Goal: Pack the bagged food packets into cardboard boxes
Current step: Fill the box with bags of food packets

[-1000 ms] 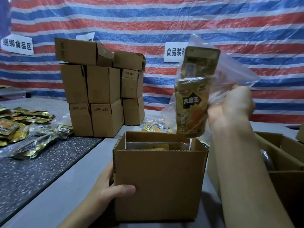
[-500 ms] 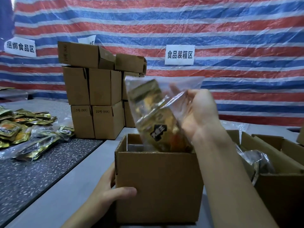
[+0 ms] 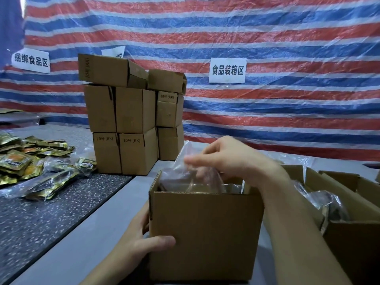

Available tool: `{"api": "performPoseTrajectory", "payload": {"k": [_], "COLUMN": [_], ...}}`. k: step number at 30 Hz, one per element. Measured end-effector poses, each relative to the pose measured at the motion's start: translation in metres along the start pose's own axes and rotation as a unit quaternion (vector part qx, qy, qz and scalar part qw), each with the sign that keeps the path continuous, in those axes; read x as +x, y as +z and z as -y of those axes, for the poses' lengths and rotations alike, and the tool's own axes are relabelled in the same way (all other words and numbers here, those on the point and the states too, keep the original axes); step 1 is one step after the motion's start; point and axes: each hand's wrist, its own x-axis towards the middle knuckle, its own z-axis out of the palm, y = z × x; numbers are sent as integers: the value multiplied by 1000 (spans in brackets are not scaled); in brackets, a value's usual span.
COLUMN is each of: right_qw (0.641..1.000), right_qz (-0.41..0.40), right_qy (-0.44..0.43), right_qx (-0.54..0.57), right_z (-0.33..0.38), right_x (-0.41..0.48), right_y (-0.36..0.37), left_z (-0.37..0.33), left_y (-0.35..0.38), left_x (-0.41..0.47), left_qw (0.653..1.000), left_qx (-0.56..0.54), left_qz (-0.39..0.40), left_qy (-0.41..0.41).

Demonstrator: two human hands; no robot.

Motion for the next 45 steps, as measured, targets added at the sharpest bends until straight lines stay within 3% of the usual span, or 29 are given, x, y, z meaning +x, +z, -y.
{"api": "performPoseTrajectory", "payload": {"k": [3, 6, 10, 13, 16, 18, 20, 22, 27, 31, 35, 37, 40, 42, 45], "right_qw": [993, 991, 996, 970, 946, 954, 989, 998, 980, 977, 916, 939, 992, 993, 980], "right_qz": [76, 62, 31, 58, 30, 27, 0, -10, 76, 10, 108, 74, -65, -116, -193], "right_qy": [-24, -28, -78, -98, -110, -70, -22, 7, -13, -49, -88, -57, 17, 27, -36], "right_qx": [-90, -119, 31, 216, 302, 289, 150, 57, 185, 209, 377, 330, 109, 3, -46], "right_z": [8, 13, 16, 13, 2, -9, -20, -23, -21, -23, -25, -28, -33, -29, -14], "right_x": [-4, -3, 2, 2, -1, -2, 0, 1, -2, 3, 0, 2, 6, 4, -5], "right_y": [6, 15, 23, 14, -5, -15, -18, -19, -25, -22, -26, -24, -21, -20, -19], "left_z": [0, 1, 2, 3, 4, 5, 5, 5, 5, 4, 3, 3, 2, 1, 1], "left_y": [0, 0, 0, -2, -2, -2, -2, -3, -3, -1, -2, -2, -1, 0, 0], "left_x": [0, 1, 1, 1, 1, 1, 1, 1, 1, 0, 0, 0, 0, -1, -2], "left_qw": [1000, 1000, 1000, 1000, 1000, 1000, 1000, 1000, 1000, 1000, 1000, 1000, 1000, 1000, 1000], "left_qx": [3, 0, -3, -8, -13, -15, -8, 0, -3, -9, -3, -7, -4, -13, -11], "left_qz": [-1, 1, -6, -4, -11, -9, -8, -10, -4, -6, -3, -3, -3, -7, -11], "left_qy": [4, 8, 14, 12, 14, 10, 4, 5, 5, 11, 11, 12, 17, 17, 20]}}
